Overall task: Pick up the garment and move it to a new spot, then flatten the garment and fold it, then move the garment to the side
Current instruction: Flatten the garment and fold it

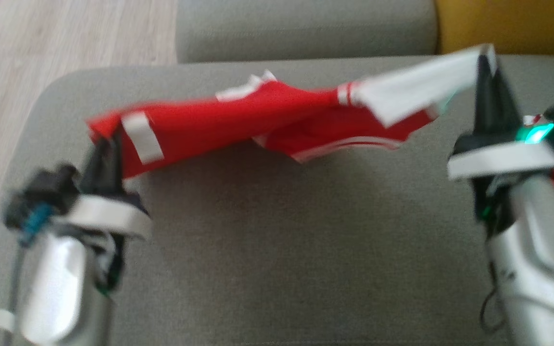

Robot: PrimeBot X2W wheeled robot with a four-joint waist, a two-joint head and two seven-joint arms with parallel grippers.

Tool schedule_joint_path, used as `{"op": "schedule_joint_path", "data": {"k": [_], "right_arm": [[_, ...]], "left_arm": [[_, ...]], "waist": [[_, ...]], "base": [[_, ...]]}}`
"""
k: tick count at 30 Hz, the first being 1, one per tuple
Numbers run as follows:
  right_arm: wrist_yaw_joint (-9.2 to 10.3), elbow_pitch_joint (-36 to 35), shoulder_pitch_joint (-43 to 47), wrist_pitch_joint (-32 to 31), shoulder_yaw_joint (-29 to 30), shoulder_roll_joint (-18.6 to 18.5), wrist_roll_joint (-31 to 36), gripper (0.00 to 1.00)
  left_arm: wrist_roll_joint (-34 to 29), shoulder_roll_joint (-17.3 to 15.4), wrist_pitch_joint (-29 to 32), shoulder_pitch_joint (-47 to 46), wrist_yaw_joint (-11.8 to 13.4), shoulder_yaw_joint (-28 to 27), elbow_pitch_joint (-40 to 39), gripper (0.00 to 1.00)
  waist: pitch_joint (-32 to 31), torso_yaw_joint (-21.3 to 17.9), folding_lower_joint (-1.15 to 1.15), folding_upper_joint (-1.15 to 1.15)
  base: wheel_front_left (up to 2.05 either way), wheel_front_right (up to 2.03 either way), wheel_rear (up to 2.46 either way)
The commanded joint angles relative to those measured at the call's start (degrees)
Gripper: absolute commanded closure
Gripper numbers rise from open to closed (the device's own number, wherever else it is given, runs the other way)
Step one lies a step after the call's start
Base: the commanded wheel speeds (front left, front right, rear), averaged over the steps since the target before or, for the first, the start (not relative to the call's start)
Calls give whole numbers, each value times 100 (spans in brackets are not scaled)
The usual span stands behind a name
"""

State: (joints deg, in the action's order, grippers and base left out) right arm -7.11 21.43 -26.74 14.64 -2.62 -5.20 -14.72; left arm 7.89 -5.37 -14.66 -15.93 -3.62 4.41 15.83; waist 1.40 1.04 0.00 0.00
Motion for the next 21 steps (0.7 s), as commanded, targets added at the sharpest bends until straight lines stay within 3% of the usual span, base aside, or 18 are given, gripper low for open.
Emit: {"op": "schedule_joint_path", "data": {"k": [1, 6, 11, 17, 21], "right_arm": [[-37, -365, -520, 35, -142, -112, -93, 100], [-37, -970, -1382, 36, -202, -514, -407, 100], [-37, -946, -2328, -121, -270, -902, -491, 100], [-37, 58, -3363, -434, -311, -918, -258, 100], [-37, 951, -4097, -250, -252, -816, 81, 100]], "left_arm": [[-87, -276, -34, -515, -40, -268, -327, 100], [-171, -807, -17, -1416, -198, -363, -799, 100], [-173, -1212, 446, -2433, -284, -288, -1069, 100], [-27, -1197, 1123, -3246, -338, 77, -357, 100], [-67, -1136, 982, -3883, -308, 234, 625, 100]], "waist": [[-119, -93, 0, 0], [-220, -133, 0, 0], [-5, -127, 0, 0], [744, -136, 0, 0], [1253, -192, 0, 0]], "base": [[0, 0, 0], [0, 0, 0], [0, 0, 0], [0, 0, 0], [0, 0, 0]]}}
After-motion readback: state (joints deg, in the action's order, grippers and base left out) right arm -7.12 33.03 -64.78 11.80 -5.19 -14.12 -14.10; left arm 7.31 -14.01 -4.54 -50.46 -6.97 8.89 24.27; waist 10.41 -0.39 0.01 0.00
